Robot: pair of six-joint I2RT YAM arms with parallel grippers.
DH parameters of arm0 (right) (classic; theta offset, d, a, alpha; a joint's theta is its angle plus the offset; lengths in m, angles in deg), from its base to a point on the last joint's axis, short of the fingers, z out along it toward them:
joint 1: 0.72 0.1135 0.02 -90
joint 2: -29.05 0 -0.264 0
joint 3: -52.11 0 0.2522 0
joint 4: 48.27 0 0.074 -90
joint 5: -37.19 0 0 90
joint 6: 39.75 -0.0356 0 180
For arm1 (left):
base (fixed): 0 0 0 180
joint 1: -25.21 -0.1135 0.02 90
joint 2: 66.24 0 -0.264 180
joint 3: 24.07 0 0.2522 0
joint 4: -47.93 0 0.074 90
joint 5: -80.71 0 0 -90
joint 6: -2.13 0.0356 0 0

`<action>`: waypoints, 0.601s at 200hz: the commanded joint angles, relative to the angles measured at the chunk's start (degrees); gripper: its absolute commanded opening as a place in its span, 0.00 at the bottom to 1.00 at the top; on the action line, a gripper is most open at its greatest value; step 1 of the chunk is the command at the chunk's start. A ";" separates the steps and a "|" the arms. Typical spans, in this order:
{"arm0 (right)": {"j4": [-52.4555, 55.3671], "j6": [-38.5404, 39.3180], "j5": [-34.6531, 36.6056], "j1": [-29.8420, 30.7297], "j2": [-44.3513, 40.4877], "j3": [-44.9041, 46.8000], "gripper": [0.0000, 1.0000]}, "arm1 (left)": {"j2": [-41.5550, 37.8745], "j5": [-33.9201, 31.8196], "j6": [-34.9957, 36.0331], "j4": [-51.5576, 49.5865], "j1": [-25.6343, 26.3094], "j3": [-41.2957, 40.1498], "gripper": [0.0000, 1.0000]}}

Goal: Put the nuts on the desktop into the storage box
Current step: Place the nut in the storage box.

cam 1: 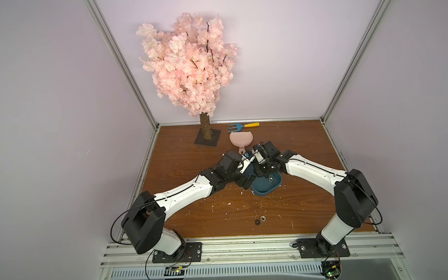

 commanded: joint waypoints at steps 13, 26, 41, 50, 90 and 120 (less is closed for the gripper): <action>-3.08 0.15 -2.05 -0.73 4.47 -3.16 0.19 | 1.70 0.69 -0.49 -2.78 -0.39 1.54 1.00; -3.59 -0.06 -1.81 -0.76 6.22 -3.60 0.19 | 2.46 1.63 -0.85 -2.96 -0.55 1.85 1.00; -3.98 -0.82 -0.93 -0.85 7.54 -4.10 0.19 | 3.22 2.46 -0.73 -3.43 -0.72 2.34 1.00; -4.45 -1.23 -0.36 -0.85 7.96 -4.26 0.20 | 3.67 2.53 -0.72 -3.66 -0.83 2.68 1.00; -5.44 -2.82 3.65 -0.97 9.71 -4.83 0.21 | 4.94 4.01 0.34 -4.61 -1.35 3.74 1.00; -6.37 -4.04 3.36 -1.11 11.17 -5.68 0.21 | 5.89 5.24 0.62 -5.16 -2.13 3.77 1.00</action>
